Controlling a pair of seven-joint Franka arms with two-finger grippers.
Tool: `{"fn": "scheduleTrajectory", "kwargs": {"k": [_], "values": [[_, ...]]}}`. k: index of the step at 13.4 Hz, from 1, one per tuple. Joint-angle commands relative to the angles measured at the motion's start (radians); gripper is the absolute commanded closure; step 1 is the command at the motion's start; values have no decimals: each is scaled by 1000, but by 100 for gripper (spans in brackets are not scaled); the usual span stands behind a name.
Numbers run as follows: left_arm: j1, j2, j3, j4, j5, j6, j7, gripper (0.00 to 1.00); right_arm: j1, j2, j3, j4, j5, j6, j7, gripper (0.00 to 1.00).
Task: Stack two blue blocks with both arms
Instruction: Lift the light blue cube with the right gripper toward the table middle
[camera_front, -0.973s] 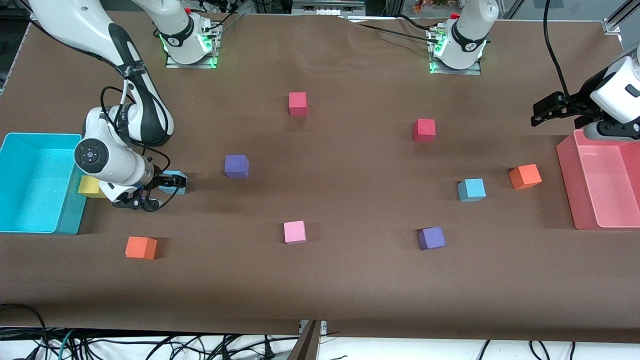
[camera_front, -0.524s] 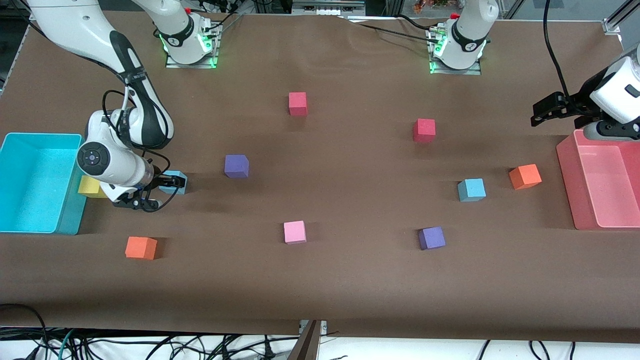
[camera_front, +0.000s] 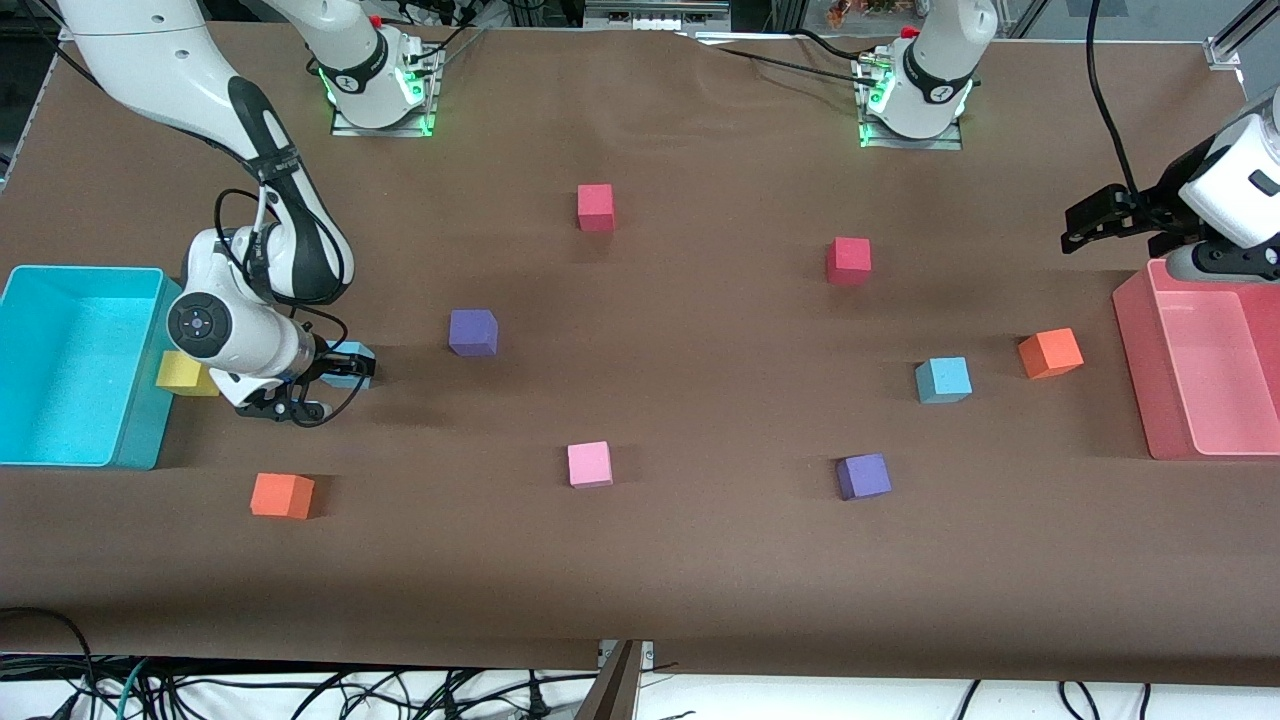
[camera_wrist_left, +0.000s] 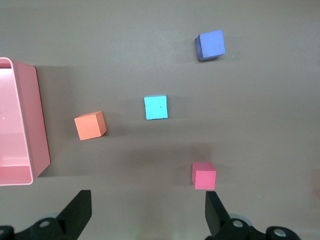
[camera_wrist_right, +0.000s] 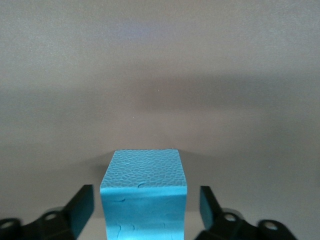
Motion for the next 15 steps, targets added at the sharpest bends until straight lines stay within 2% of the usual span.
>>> {"fn": "scheduleTrajectory", "kwargs": {"k": [1,4,7,10,13,15], "values": [[0,1,0,1,-15,8,-5,0,3,0,7,-8,14,7,-23,100],[-2,-1,-2,0,-15,7,-7,0,-2,-8,7,27,13,-8,-37,100],[-13,-2,-14,0,-15,5,-12,0,26,-18,31,171,14,-239,6,100],[0,-4,-14,1,-13,4,-12,0,70,-12,100,362,14,-465,130,100],[1,-4,-14,1,-16,2,-10,0,211,17,120,469,40,-539,291,100],[0,-8,-17,3,-18,2,-13,0,335,80,120,544,45,-554,401,100]]}}
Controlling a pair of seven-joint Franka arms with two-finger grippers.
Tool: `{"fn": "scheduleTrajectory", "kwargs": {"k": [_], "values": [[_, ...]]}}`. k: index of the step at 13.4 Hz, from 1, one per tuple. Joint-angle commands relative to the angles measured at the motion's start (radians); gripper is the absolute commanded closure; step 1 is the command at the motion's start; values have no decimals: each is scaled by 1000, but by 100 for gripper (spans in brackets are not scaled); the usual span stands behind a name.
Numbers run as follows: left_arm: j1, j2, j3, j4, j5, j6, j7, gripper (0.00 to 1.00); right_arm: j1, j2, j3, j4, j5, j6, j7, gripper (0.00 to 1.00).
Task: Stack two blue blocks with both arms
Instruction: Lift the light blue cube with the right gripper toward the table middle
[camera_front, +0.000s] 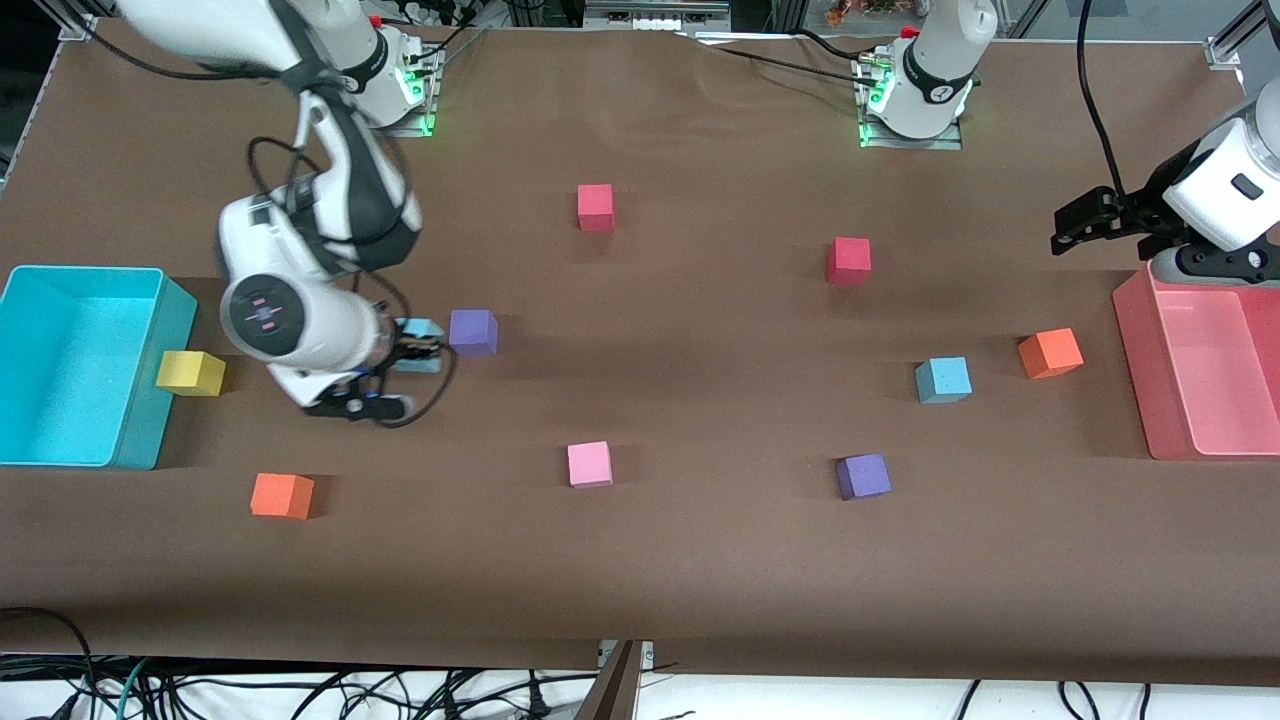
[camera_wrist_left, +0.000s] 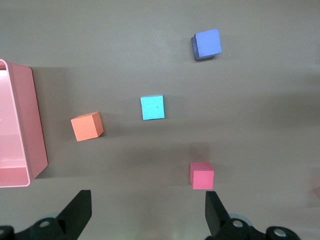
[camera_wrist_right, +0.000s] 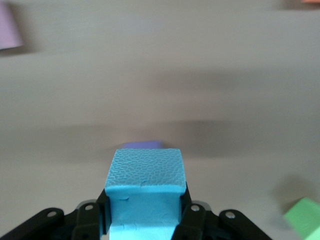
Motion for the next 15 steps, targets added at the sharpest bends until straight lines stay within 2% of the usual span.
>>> {"fn": "scheduleTrajectory", "kwargs": {"k": [1,3,5,7,10,12,15], "values": [[2,-13,-3,2,-18,1,-8,0,156,120,-7,148,9,-36,170,100],[2,-11,-3,2,-18,-1,-6,0,223,215,14,250,35,-31,253,100],[2,-11,-2,2,-16,-1,-8,0,293,319,16,343,106,-4,279,100],[4,-14,0,2,-15,-4,-8,0,319,390,19,426,118,25,332,100],[5,-14,8,2,-15,-5,-6,0,345,432,49,431,117,81,344,100],[7,-13,6,2,-7,-4,-6,0,396,462,42,431,109,124,352,100],[7,-13,8,1,-5,-4,-6,0,401,487,40,431,106,161,353,100]]}}
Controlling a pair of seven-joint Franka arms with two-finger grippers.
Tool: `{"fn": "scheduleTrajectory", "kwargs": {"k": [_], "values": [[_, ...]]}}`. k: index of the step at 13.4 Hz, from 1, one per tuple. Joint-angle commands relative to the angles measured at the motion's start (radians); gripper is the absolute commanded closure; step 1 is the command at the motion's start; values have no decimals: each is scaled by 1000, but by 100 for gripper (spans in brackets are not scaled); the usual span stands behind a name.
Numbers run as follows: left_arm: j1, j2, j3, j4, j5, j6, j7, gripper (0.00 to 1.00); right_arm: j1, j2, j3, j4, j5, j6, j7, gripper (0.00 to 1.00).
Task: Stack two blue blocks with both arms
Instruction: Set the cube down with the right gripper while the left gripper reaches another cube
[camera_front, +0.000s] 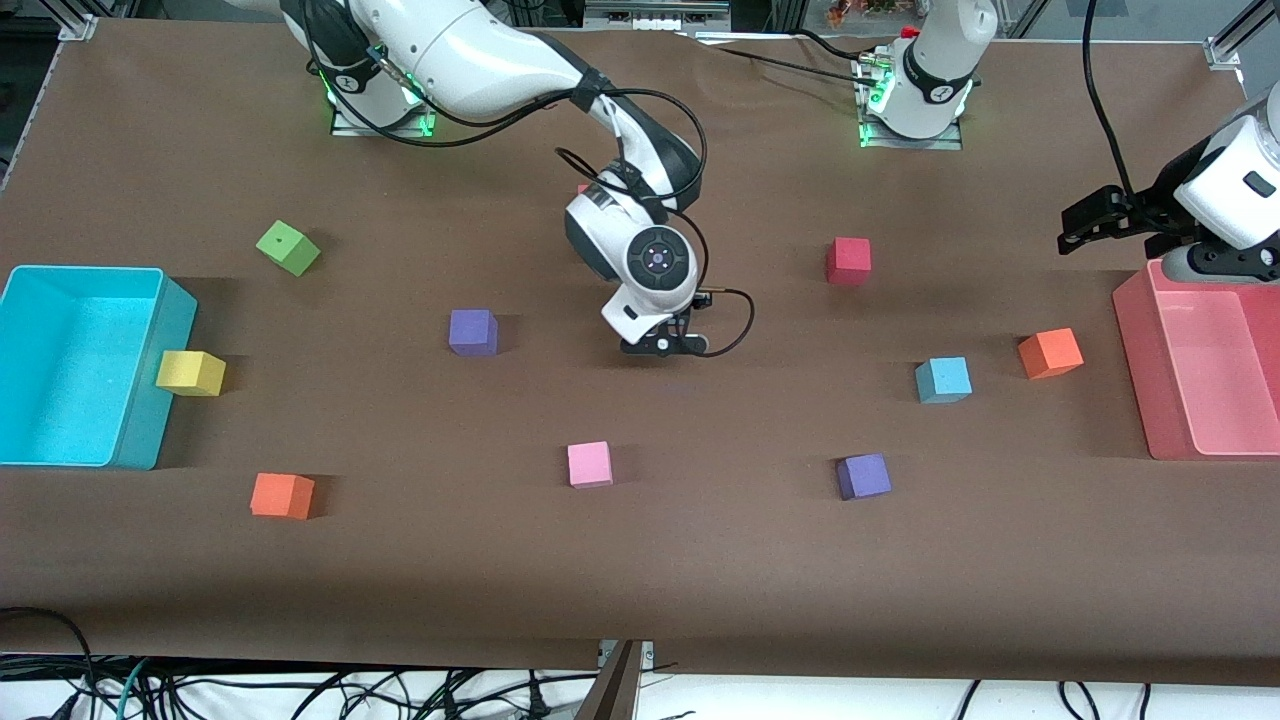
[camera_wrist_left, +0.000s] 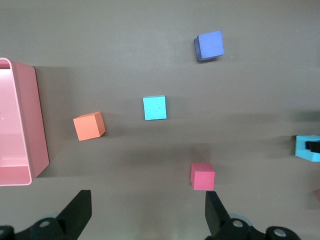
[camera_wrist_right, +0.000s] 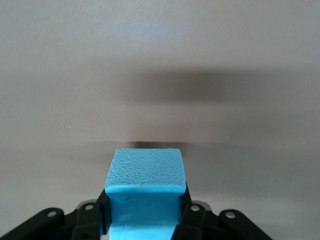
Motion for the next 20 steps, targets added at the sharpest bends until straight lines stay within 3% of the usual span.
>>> {"fn": "scheduleTrajectory", "kwargs": {"k": [1,9,10,11,15,17,20], "values": [[3,-5,0,0,-5,1,-4,0,0,32,-2,43,0,1,11,100],[3,1,-4,3,-2,6,-2,0,-3,49,-7,42,-34,44,9,100],[2,4,-6,3,-2,6,-4,0,-3,49,-7,40,-35,46,12,32],[2,9,-6,3,-2,7,-4,0,-1,49,-7,38,-37,47,12,0],[5,38,3,-11,-1,55,1,0,-7,46,-7,38,-35,47,-3,0],[9,37,3,-61,7,123,7,0,-14,35,-7,40,-35,46,-12,0],[16,41,9,-199,42,339,7,0,-32,6,-6,42,-32,37,-92,0]]}}
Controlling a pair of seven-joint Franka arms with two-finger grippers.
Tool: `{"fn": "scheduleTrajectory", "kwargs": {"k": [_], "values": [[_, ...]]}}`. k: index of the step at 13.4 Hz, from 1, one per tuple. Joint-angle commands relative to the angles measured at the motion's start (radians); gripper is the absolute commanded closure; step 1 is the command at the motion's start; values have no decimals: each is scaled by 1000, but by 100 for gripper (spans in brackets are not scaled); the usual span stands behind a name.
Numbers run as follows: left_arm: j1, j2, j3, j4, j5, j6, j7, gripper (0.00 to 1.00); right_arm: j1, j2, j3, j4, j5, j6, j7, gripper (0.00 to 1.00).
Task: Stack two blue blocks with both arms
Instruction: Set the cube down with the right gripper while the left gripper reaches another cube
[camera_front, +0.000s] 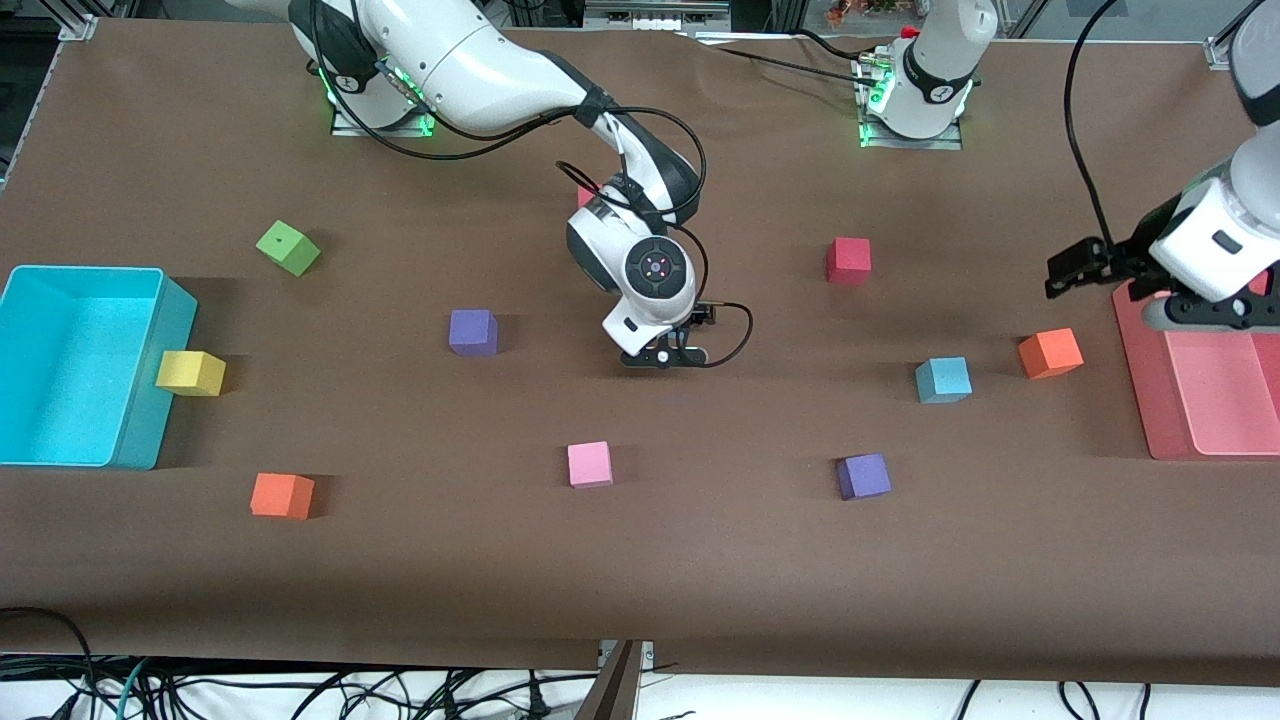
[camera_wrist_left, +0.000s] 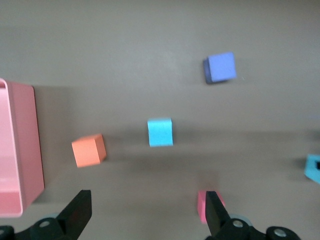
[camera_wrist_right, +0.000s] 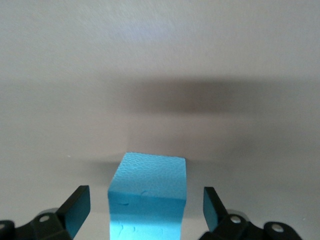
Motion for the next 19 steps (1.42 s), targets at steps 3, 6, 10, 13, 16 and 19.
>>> {"fn": "scheduleTrajectory", "kwargs": {"k": [3,6,10,13,16,19], "values": [[8,-17,-2,-181,28,200,7,0,-41,-73,9,2,-3,-79,-129,0],[4,-20,-5,-224,23,215,7,0,-69,-113,9,-1,-1,-171,-330,0],[-1,29,-6,-244,18,223,63,0,-104,-159,-1,-19,31,-175,-645,0],[-4,101,-6,-300,14,319,71,0,-145,-335,8,-326,86,28,-791,0],[-4,173,-6,-323,-6,409,73,0,-196,-467,63,-697,178,436,-990,0],[-4,257,-6,-343,-49,540,65,0,-202,-458,121,-818,258,693,-1081,0]]}}
